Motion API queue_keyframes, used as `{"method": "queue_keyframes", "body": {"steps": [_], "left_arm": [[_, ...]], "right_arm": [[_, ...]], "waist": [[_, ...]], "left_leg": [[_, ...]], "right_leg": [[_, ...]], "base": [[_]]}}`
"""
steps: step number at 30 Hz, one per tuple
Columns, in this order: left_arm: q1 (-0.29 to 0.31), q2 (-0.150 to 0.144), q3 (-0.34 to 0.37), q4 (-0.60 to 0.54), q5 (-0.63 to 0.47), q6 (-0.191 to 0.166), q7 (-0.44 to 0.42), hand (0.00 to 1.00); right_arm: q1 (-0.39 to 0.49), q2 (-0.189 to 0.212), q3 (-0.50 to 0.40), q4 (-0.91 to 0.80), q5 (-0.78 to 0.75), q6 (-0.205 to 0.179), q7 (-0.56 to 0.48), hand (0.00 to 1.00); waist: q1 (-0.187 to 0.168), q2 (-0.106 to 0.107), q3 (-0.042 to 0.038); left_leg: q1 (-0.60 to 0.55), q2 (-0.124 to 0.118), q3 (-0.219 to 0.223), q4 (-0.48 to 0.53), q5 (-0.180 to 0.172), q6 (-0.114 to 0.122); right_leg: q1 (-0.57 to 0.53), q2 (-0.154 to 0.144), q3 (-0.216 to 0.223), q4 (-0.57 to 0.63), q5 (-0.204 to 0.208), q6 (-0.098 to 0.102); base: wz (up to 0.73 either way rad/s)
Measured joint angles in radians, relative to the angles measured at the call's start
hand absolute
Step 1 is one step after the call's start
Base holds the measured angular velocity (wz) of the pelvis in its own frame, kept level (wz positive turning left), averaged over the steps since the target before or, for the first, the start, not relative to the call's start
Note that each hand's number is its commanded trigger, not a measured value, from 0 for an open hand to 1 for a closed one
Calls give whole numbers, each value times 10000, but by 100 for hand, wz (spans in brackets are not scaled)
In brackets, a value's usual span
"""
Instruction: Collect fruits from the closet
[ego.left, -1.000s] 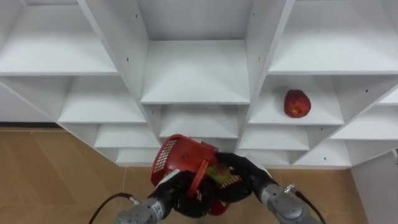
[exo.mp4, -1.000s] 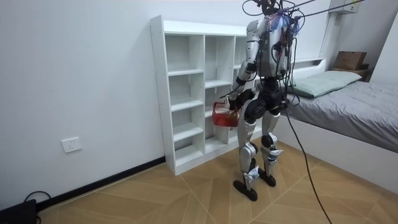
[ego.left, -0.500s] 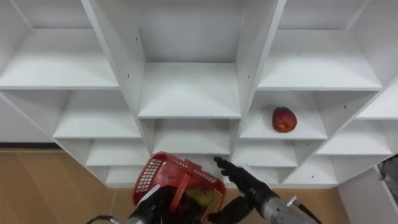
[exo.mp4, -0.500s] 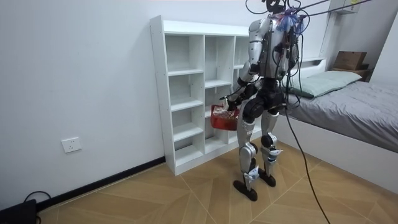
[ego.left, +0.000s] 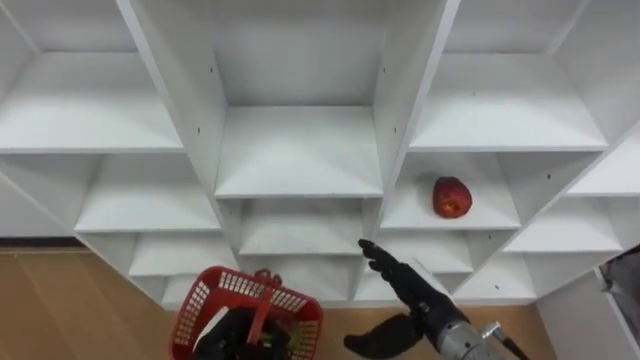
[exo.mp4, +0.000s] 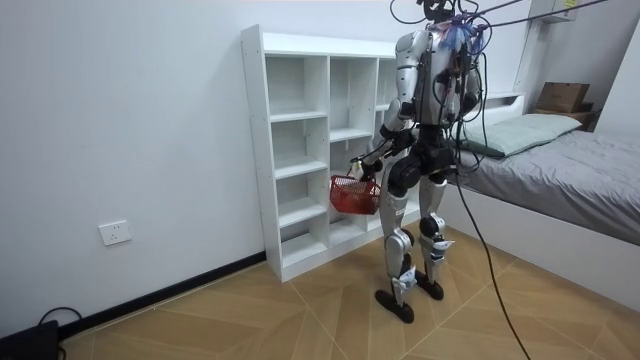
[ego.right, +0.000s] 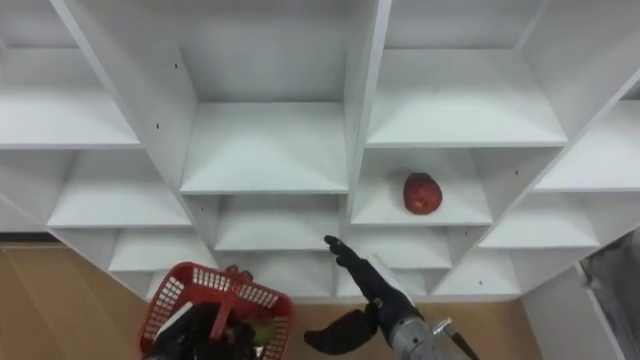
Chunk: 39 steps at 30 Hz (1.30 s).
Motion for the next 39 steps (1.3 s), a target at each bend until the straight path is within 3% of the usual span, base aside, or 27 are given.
{"method": "queue_keyframes", "body": {"steps": [5, 10, 18, 27, 30, 39], "left_arm": [[289, -65, 300, -11, 11, 0, -2, 100], [315, -131, 788, -117, 21, -2, -31, 100], [418, -131, 879, -598, 20, -86, -58, 100], [490, -131, 880, -599, 22, -85, -54, 100], [487, -129, 894, -600, 20, -84, -56, 100], [479, -127, 1249, -601, 35, -84, -297, 100]], "right_arm": [[247, 4, -446, -275, -57, -20, -461, 0], [351, 5, -831, -277, -57, -68, -963, 0], [394, 32, -976, -386, -8, -351, -1641, 0], [394, 35, -1182, -370, 158, -352, -2755, 0], [394, 34, -1180, -279, 224, -352, -3031, 0], [369, 32, -1515, -231, 339, -352, -3711, 0]], "waist": [[-34, 119, -66], [-161, 122, -71], [-267, 106, -83], [-271, 72, -64], [-257, 18, 6], [-203, -29, 7]], "left_leg": [[281, 80, 13, -31, -105, -51], [397, 90, 67, -32, -109, -59], [536, 93, 81, -30, -110, -59], [576, 97, 142, -27, -111, -59], [692, 101, 146, -79, -123, -75], [711, 101, 144, -158, -124, -77]], "right_leg": [[215, 87, -9, -102, -1, -4], [342, 104, 82, -95, -19, -32], [373, 112, 226, -55, -20, -34], [433, 126, 276, -71, -18, -36], [524, 129, 262, -101, -30, -37], [505, 140, 226, -107, -34, -38]], "base": [[-2], [-3], [-2], [0], [0], [0]]}}
